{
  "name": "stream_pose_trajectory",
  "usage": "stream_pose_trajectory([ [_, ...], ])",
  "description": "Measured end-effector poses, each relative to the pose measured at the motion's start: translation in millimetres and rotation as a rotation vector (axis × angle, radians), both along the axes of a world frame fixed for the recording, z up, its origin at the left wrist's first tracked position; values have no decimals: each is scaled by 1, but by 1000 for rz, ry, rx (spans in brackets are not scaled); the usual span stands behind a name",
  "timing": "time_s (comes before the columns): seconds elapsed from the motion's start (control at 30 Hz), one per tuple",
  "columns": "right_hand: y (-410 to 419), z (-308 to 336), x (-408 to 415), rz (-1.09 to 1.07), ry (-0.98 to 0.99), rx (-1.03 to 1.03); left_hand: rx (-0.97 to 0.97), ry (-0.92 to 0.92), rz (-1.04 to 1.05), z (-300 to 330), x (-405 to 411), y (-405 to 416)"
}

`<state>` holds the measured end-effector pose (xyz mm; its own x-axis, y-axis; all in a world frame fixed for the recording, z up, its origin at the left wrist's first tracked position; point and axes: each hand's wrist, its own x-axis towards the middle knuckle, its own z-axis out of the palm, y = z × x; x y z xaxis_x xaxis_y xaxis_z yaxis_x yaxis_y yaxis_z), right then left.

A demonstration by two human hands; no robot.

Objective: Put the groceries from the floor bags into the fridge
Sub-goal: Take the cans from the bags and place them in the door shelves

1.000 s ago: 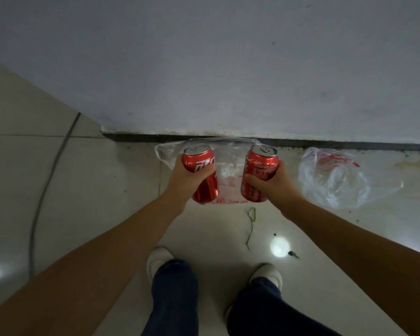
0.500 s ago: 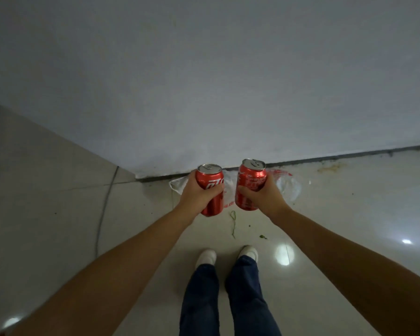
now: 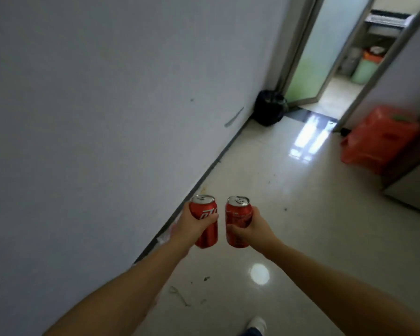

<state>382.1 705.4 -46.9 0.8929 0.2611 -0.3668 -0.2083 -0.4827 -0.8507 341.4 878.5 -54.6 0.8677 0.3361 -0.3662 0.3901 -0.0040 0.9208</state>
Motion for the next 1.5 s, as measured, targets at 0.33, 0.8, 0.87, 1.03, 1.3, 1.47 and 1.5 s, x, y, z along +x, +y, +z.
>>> stream_pose_trajectory([
  [0.33, -279, 43, -39, -637, -148, 41, -48, -109, -483, 50, 50, -261],
  [0.8, -647, 76, -108, -1012, -225, -89, -164, -71, -847, 81, 46, -651],
  [0.87, -681, 78, -103, -1068, -229, -86, -141, -92, -882, 85, 61, -690],
  [1.03, -755, 79, -63, -1128, -249, -94, -136, -130, -928, 89, 118, -778],
  [1.3, -880, 106, 42, -1205, -285, -153, -135, -181, -1082, 113, 248, -928],
  [1.47, -957, 115, 97, -1290, -280, -136, -137, -203, -1130, 128, 309, -1020],
  [1.5, -973, 118, 108, -1294, -281, -140, -131, -205, -1146, 129, 319, -1037],
])
